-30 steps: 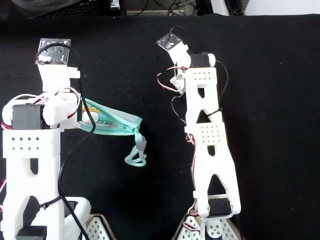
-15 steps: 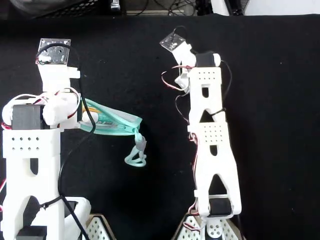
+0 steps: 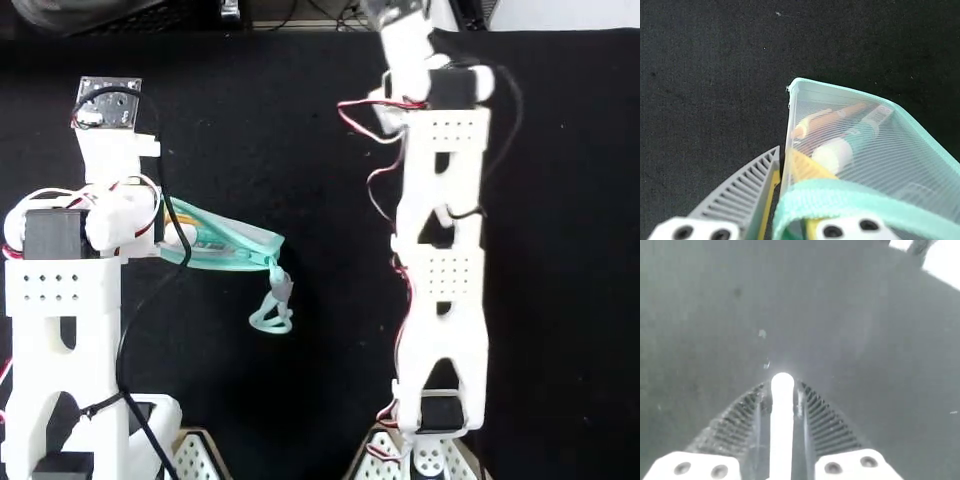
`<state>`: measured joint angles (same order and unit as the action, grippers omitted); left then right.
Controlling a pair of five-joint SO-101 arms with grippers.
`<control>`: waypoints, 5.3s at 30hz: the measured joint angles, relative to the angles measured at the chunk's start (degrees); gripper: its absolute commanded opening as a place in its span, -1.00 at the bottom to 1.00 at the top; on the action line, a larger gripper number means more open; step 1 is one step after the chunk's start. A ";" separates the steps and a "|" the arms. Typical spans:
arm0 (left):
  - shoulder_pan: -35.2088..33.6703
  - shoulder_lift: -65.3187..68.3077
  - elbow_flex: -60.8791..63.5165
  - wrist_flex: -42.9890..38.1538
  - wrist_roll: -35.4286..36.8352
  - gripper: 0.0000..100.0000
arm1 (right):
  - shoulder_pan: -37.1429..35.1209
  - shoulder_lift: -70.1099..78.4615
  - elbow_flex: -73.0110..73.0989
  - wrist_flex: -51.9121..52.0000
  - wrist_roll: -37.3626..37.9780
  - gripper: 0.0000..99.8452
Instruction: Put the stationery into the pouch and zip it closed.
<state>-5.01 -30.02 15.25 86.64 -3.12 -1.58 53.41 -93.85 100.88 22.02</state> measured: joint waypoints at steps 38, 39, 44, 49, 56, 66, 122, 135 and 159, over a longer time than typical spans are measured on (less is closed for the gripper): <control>0.00 0.00 0.00 0.00 -0.09 -0.94 | -50.11 -125.10 137.41 -75.69 -6.68 -0.97; 0.00 0.00 0.00 0.00 -0.09 -0.94 | -50.55 -125.01 140.75 -79.74 -5.71 -0.97; 0.00 0.00 0.00 0.00 -0.09 -0.94 | -53.54 -122.90 147.25 -93.10 -0.18 -0.98; 0.00 0.00 0.00 0.00 -0.09 -0.94 | -54.24 -121.05 147.34 -102.77 1.14 -0.98; 0.00 0.00 0.00 0.00 -0.09 -0.94 | -57.23 -120.88 147.34 -105.58 1.23 -0.98; -0.79 0.00 0.09 0.00 -0.09 -0.94 | -57.93 -112.97 147.34 -115.16 1.32 -0.98; -4.84 0.00 0.26 0.00 0.09 -0.94 | -41.32 -124.84 152.53 -50.29 -1.85 -0.58; -4.84 0.00 0.26 0.00 0.09 -0.94 | -40.79 -125.36 153.58 -51.69 -0.18 -0.97; -5.01 0.00 0.26 -0.09 0.09 -0.94 | -33.41 -125.36 147.96 -51.87 0.62 -0.98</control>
<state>-10.02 -30.02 15.52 86.55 -3.03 -34.99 -71.96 54.11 49.01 22.64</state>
